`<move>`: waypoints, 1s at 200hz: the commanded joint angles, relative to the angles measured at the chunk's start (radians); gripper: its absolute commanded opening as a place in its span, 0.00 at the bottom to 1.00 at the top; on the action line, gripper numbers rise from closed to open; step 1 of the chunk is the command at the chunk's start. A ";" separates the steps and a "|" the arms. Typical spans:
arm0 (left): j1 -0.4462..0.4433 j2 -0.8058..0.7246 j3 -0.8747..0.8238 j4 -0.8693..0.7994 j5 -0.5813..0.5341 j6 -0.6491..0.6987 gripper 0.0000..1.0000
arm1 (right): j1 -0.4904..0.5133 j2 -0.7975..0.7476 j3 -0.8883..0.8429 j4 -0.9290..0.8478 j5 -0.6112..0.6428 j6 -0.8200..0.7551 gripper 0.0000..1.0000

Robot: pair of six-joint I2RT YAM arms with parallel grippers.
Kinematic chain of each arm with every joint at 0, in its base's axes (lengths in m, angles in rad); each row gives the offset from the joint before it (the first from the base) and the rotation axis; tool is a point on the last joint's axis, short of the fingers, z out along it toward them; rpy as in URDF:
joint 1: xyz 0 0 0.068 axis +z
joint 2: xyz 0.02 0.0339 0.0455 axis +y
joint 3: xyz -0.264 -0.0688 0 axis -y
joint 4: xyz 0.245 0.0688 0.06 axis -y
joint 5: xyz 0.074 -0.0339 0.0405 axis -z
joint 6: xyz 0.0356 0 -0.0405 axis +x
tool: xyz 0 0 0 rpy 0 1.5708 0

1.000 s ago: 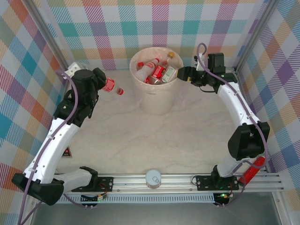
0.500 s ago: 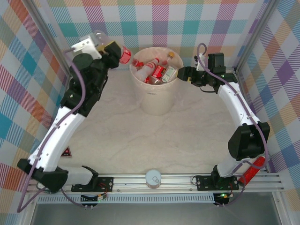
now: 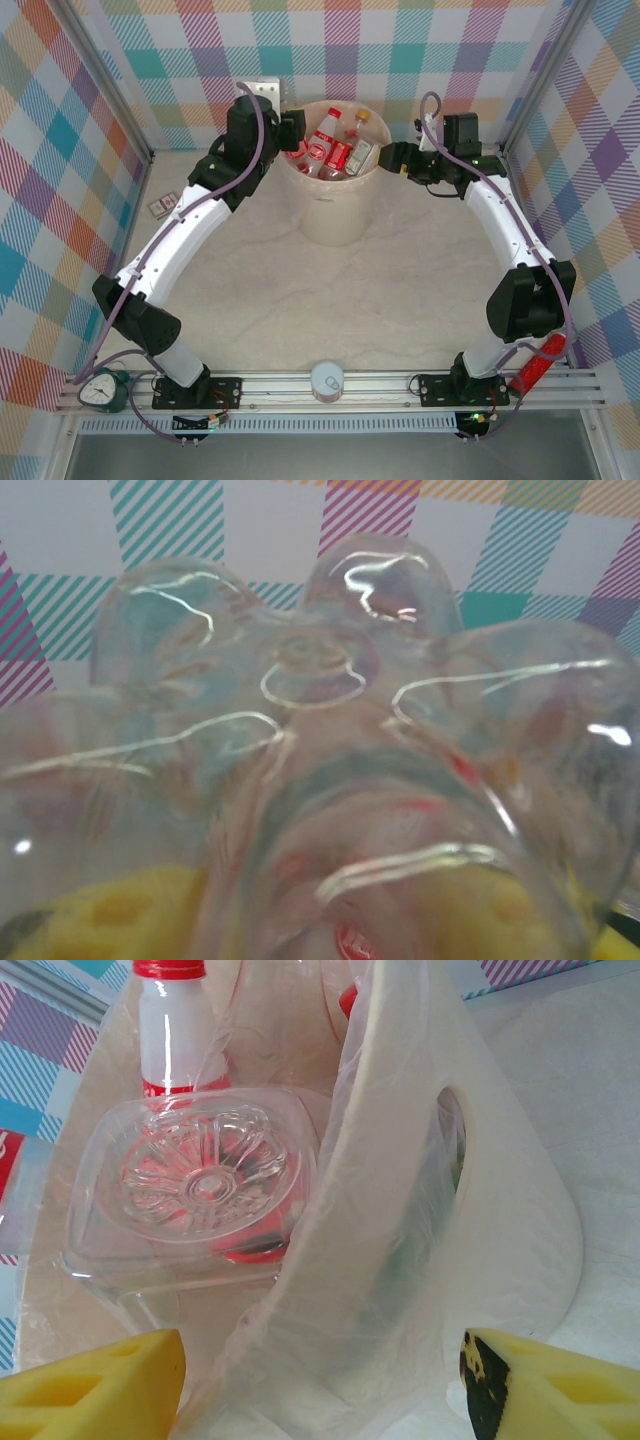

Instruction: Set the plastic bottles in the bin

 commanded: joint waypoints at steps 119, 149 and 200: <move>0.001 0.368 0.611 -0.568 0.047 0.130 0.48 | 0.003 -0.008 -0.002 -0.005 -0.004 0.000 0.73; 0.003 0.459 0.675 -0.617 0.067 0.159 0.50 | 0.003 -0.012 -0.007 -0.009 0.001 -0.003 0.73; 0.013 0.534 0.672 -0.608 0.110 0.160 0.67 | 0.003 -0.010 -0.014 -0.001 0.001 0.000 0.73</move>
